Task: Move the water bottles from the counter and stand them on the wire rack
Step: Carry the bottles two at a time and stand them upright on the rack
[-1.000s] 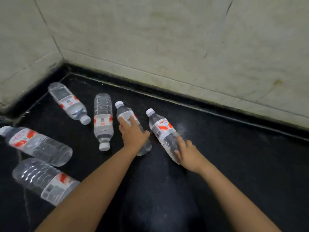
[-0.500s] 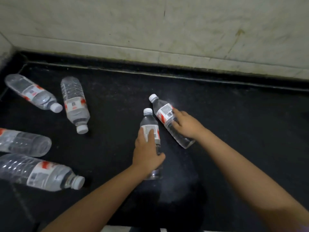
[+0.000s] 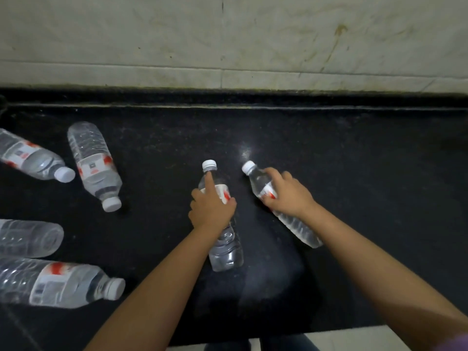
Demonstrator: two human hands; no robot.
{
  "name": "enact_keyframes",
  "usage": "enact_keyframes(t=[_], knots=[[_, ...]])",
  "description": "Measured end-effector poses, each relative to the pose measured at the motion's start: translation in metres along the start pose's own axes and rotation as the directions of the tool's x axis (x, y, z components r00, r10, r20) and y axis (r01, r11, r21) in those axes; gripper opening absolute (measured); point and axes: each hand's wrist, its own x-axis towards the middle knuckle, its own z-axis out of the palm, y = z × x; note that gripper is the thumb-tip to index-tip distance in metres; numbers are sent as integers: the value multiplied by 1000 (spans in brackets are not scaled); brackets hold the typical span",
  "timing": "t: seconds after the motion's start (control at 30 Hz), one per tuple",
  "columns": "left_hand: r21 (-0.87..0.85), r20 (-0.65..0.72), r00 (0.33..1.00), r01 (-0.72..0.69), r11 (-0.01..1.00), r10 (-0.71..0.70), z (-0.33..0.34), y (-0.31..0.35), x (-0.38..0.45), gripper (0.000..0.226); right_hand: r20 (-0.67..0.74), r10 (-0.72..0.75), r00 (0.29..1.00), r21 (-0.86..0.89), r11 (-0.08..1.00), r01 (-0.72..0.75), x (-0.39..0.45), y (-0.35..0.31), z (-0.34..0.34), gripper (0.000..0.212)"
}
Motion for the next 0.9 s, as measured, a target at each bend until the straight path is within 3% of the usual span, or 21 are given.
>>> enact_keyframes(t=[0.13, 0.4, 0.53, 0.63, 0.77, 0.83, 0.9], knots=[[60, -43, 998, -39, 997, 42, 3, 3, -1, 81, -87, 152, 985, -108, 981, -161, -48, 20, 16, 67], [220, 22, 982, -187, 957, 187, 9, 7, -13, 78, -110, 56, 992, -271, 959, -84, -50, 32, 21, 70], [325, 36, 949, -309, 894, 314, 22, 25, -33, 73, -228, 51, 972, -204, 974, -99, -63, 39, 17, 66], [334, 1, 920, -371, 867, 393, 35, 45, -55, 73, -345, 64, 936, -32, 996, -80, -79, 59, -2, 68], [368, -82, 799, -532, 763, 596, 59, 85, -101, 74, -517, 98, 851, 306, 949, 76, -120, 106, -23, 73], [378, -139, 736, -579, 722, 663, 76, 111, -129, 76, -623, 94, 777, 357, 917, 176, -147, 134, -32, 76], [396, -230, 609, -654, 645, 759, 100, 143, -160, 84, -696, 113, 709, 372, 902, 221, -173, 173, -45, 75]])
